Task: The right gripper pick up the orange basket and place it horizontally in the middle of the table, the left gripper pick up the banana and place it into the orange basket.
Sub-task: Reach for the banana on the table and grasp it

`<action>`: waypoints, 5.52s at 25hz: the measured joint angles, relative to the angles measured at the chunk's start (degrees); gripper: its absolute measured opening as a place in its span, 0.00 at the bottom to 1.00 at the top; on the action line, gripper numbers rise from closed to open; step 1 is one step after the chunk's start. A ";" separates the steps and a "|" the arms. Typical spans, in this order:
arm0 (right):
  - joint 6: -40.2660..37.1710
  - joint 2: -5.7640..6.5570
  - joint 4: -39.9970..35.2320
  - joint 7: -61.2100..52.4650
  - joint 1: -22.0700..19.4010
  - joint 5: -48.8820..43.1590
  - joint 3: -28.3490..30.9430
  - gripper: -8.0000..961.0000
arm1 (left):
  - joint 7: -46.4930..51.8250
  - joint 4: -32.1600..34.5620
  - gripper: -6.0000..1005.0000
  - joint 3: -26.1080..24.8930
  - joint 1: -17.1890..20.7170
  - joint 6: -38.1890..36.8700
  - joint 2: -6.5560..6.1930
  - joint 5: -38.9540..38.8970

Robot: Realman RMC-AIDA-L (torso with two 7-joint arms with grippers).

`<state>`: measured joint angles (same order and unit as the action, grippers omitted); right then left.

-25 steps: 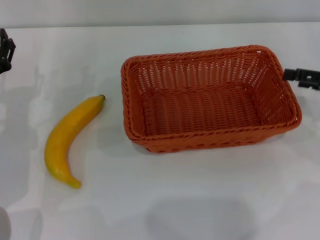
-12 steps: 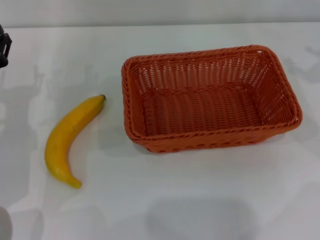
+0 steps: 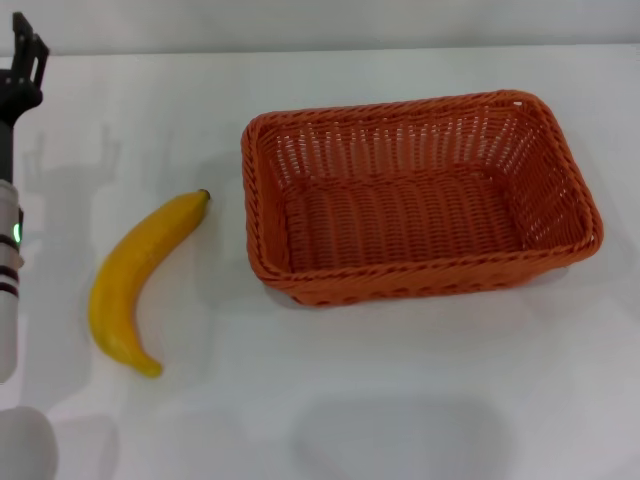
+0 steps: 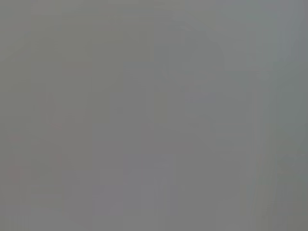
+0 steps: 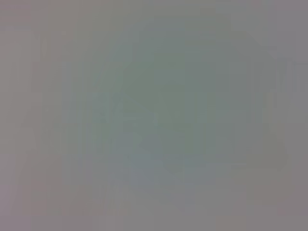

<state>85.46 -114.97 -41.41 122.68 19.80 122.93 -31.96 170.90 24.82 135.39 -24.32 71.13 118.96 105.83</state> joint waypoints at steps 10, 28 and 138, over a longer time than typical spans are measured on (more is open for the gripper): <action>0.06 0.24 3.58 1.57 -0.54 1.88 1.40 0.88 | 0.44 22.56 0.79 -0.43 8.58 -0.08 -2.00 5.80; -4.79 3.42 8.08 1.29 -0.02 1.68 1.44 0.88 | 1.49 62.36 0.79 0.33 17.92 -26.85 -12.17 28.43; -21.83 3.88 9.76 -4.52 4.19 -3.05 -0.96 0.88 | -0.91 74.10 0.86 -54.71 5.32 -163.40 -0.17 56.44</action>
<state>63.64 -111.09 -31.65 118.17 23.99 119.88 -32.92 169.99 98.92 80.68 -19.00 -92.27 118.79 162.27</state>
